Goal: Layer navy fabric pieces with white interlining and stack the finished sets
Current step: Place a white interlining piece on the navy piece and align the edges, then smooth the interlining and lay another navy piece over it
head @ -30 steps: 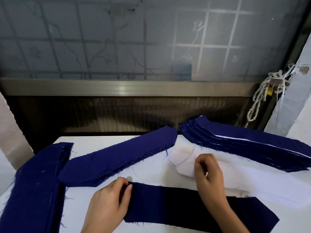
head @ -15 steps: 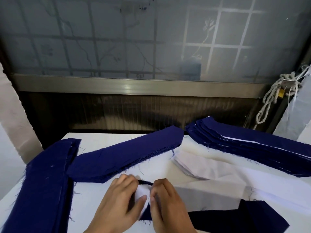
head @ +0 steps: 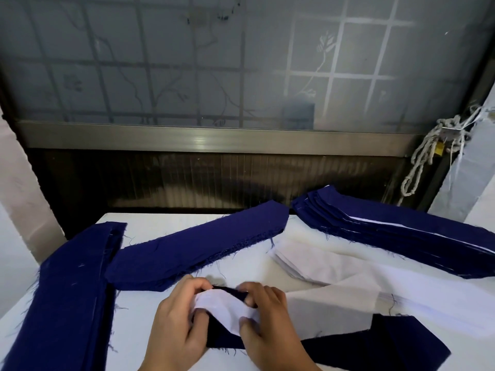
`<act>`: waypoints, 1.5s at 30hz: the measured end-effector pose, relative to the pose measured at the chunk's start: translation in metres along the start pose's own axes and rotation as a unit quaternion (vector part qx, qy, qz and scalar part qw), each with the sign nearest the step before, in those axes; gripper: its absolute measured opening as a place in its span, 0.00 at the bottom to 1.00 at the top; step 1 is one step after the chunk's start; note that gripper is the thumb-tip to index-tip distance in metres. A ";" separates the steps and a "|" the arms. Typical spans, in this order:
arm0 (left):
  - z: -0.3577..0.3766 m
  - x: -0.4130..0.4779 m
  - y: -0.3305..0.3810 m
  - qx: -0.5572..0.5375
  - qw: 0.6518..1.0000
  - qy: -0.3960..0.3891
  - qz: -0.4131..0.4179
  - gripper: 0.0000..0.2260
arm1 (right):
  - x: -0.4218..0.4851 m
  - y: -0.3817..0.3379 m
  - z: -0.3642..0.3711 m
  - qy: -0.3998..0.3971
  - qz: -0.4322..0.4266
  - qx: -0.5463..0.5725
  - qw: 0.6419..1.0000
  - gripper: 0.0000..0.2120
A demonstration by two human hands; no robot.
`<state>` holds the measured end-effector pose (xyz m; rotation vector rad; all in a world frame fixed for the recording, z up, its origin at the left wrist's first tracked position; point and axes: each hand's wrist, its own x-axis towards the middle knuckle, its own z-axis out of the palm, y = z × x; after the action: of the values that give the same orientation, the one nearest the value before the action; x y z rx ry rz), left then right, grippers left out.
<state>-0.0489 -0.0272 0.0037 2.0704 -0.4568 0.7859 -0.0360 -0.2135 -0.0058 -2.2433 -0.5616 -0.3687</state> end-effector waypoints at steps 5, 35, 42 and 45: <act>-0.001 0.001 0.000 0.009 1.000 -0.009 0.007 0.07 | -0.002 0.008 -0.006 0.059 -0.074 -0.158 0.983 0.08; 0.019 -0.001 -0.018 0.222 0.956 -0.189 0.014 0.15 | -0.050 0.019 -0.133 0.157 -0.131 -0.218 0.954 0.09; 0.022 -0.002 -0.017 0.237 0.948 -0.212 0.024 0.33 | -0.069 0.007 -0.134 0.120 -0.156 -0.233 0.952 0.07; 0.022 -0.002 -0.022 0.231 0.946 -0.225 0.034 0.24 | -0.074 -0.001 -0.119 0.108 -0.238 -0.319 0.911 0.06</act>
<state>-0.0296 -0.0327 -0.0210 2.7042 -0.6400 0.4799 -0.1104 -0.3225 0.0408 -2.5987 -0.9754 -1.1808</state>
